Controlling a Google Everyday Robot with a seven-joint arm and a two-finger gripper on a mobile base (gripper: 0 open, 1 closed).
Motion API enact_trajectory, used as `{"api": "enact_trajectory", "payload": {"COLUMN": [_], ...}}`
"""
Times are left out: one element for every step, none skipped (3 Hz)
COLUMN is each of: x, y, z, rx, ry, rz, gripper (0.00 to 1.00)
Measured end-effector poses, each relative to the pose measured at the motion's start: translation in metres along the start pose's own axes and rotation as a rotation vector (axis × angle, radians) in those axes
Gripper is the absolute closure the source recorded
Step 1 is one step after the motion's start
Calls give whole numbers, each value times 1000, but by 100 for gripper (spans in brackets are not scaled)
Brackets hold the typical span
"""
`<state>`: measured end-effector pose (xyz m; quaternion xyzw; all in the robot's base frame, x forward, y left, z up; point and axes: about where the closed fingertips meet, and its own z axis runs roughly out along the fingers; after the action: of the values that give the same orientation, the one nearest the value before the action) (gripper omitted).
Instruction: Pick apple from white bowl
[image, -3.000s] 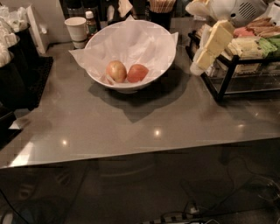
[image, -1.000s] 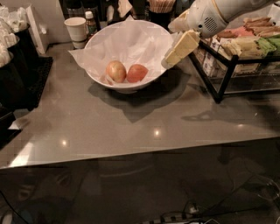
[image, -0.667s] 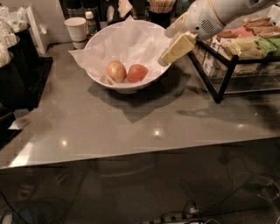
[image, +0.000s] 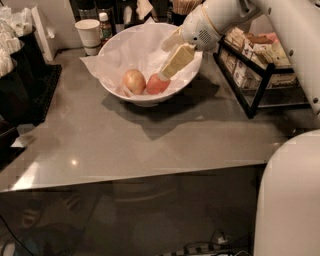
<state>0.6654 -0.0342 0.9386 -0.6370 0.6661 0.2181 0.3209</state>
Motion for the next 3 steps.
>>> {"api": "enact_trajectory", "payload": {"x": [-3, 3, 9], "y": [-9, -15, -21], "z": [37, 52, 61], "rx": [-91, -119, -120], "ry": [9, 21, 52], "rz": [-2, 21, 36], "gripper": [26, 26, 28]}}
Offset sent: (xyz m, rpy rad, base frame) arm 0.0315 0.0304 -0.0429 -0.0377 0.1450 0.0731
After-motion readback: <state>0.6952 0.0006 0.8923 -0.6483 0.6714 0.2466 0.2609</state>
